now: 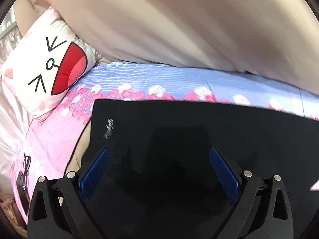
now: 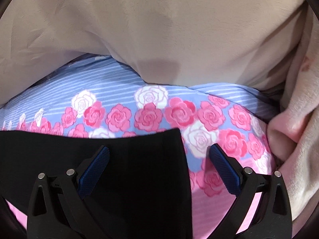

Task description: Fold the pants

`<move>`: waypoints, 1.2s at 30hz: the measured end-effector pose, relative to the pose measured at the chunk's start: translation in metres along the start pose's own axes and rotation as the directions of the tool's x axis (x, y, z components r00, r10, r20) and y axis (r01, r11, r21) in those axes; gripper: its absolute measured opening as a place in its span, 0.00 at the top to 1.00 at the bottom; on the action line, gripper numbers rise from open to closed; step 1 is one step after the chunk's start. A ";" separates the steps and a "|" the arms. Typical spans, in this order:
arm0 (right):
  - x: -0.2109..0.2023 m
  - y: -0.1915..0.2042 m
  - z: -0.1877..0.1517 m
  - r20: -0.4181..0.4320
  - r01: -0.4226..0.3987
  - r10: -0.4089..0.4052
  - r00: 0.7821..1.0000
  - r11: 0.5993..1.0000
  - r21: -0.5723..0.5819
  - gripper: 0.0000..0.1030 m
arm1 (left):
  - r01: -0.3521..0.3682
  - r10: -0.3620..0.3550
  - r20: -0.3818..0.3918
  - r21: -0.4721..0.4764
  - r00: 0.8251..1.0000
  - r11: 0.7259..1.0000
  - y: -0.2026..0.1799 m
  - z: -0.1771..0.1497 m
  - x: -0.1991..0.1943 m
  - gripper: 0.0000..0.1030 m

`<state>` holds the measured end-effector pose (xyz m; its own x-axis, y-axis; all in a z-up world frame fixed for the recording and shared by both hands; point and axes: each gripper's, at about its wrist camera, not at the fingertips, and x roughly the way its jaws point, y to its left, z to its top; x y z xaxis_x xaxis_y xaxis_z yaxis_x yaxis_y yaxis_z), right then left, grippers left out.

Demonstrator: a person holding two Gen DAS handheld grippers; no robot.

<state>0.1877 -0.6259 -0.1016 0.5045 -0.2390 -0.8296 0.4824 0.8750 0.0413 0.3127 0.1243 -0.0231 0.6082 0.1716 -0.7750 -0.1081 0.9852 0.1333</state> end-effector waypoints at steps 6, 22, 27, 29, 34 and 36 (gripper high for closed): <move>0.004 0.009 0.005 0.007 -0.007 0.008 1.000 1.000 -0.025 0.17 | -0.080 0.080 -0.007 -0.141 0.997 0.987 0.068 0.041 0.046 0.05; 0.007 0.034 0.028 -0.013 -0.042 0.041 0.999 0.999 -0.022 0.69 | -0.068 0.035 -0.201 -0.161 0.979 0.985 0.116 0.078 0.142 0.77; 0.001 0.052 0.032 -0.014 -0.051 0.051 0.999 0.999 -0.008 0.79 | -0.052 0.026 -0.176 -0.145 0.984 0.988 0.109 0.085 0.114 0.97; -0.007 0.056 0.033 0.010 -0.054 0.055 0.998 0.998 -0.007 0.80 | -0.029 0.008 -0.145 -0.141 0.989 0.990 0.109 0.086 0.096 0.97; -0.041 0.055 0.026 0.080 -0.080 0.079 0.994 0.997 0.010 0.81 | 0.045 -0.057 -0.072 -0.155 0.996 0.987 0.115 0.081 0.047 0.97; -0.064 0.055 0.022 0.113 -0.099 0.097 0.989 0.995 0.007 0.81 | 0.096 -0.102 -0.028 -0.162 0.994 0.982 0.120 0.075 0.017 0.97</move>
<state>0.1977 -0.5719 -0.0346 0.6267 -0.1987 -0.7535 0.4354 0.8912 0.1271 0.3687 0.2455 0.0262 0.5937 0.0703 -0.8016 -0.1751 0.9836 -0.0434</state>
